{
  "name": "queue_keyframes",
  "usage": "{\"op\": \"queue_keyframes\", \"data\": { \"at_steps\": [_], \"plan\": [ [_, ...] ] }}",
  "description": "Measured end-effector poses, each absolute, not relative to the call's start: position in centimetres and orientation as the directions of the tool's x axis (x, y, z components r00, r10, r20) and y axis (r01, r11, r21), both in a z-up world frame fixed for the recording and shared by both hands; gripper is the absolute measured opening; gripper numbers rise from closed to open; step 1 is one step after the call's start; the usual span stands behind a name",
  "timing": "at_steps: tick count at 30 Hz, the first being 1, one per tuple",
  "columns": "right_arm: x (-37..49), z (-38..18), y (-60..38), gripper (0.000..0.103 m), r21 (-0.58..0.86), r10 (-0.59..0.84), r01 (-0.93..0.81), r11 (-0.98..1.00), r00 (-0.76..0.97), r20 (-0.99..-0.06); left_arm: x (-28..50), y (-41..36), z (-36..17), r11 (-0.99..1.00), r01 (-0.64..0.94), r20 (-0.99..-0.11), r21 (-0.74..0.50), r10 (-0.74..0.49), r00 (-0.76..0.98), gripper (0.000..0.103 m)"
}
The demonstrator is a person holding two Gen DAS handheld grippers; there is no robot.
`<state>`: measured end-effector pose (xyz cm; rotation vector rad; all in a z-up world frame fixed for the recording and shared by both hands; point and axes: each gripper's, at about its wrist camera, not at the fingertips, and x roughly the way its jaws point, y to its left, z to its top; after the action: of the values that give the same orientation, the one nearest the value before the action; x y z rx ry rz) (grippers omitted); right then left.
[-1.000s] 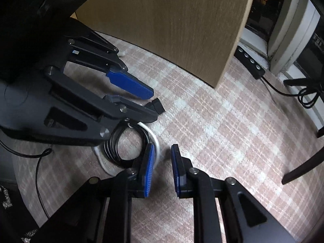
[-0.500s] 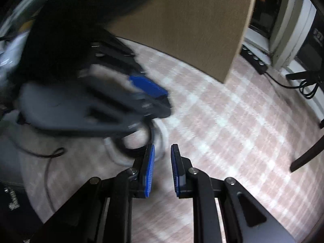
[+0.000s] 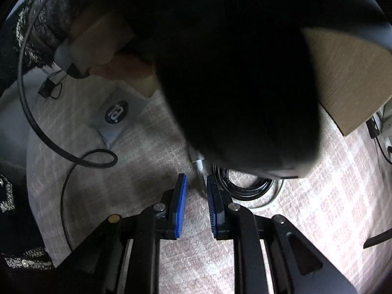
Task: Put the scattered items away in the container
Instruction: 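Grasp the coiled cable with the left tool while the right grasps its plug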
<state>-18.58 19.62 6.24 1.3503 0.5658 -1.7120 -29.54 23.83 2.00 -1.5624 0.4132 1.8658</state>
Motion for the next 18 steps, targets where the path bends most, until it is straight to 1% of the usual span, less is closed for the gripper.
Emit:
{"op": "queue_keyframes", "data": {
  "at_steps": [3, 6, 9, 11, 12, 13, 18],
  "plan": [
    [-18.3, 6.0, 19.6, 0.017, 0.158, -0.331, 0.842, -0.516, -0.026, -0.943, -28.9, 23.4, 2.2, -0.722, -0.673, -0.955, -0.160, 0.285, -0.079, 0.016],
    [-18.6, 6.2, 19.5, 0.017, 0.158, -0.335, 0.843, -0.514, -0.027, -0.942, -28.8, 20.5, 1.8, -0.726, -0.665, -0.950, -0.178, 0.302, -0.076, 0.016],
    [-18.7, 6.3, 19.2, 0.017, 0.141, -0.334, 0.846, -0.515, -0.046, -0.941, -29.7, 19.5, 1.8, -0.724, -0.665, -0.947, -0.183, 0.312, -0.080, 0.015],
    [-18.4, 6.4, 19.3, 0.008, 0.108, -0.314, 0.851, -0.513, -0.069, -0.947, -30.9, 18.6, 1.8, -0.728, -0.660, -0.945, -0.188, 0.316, -0.080, 0.014],
    [-18.3, 6.5, 19.4, 0.008, 0.107, -0.310, 0.849, -0.517, -0.069, -0.948, -31.0, 18.2, 1.8, -0.731, -0.655, -0.944, -0.192, 0.320, -0.080, 0.013],
    [-18.3, 6.5, 19.7, 0.004, 0.118, -0.310, 0.843, -0.525, -0.060, -0.949, -30.5, 16.8, 1.6, -0.734, -0.651, -0.943, -0.195, 0.323, -0.081, 0.013],
    [-18.6, 7.0, 21.3, 0.004, 0.165, -0.316, 0.800, -0.577, -0.033, -0.948, -29.9, 14.7, 1.8, -0.743, -0.642, -0.943, -0.190, 0.319, -0.091, 0.010]
  ]
}}
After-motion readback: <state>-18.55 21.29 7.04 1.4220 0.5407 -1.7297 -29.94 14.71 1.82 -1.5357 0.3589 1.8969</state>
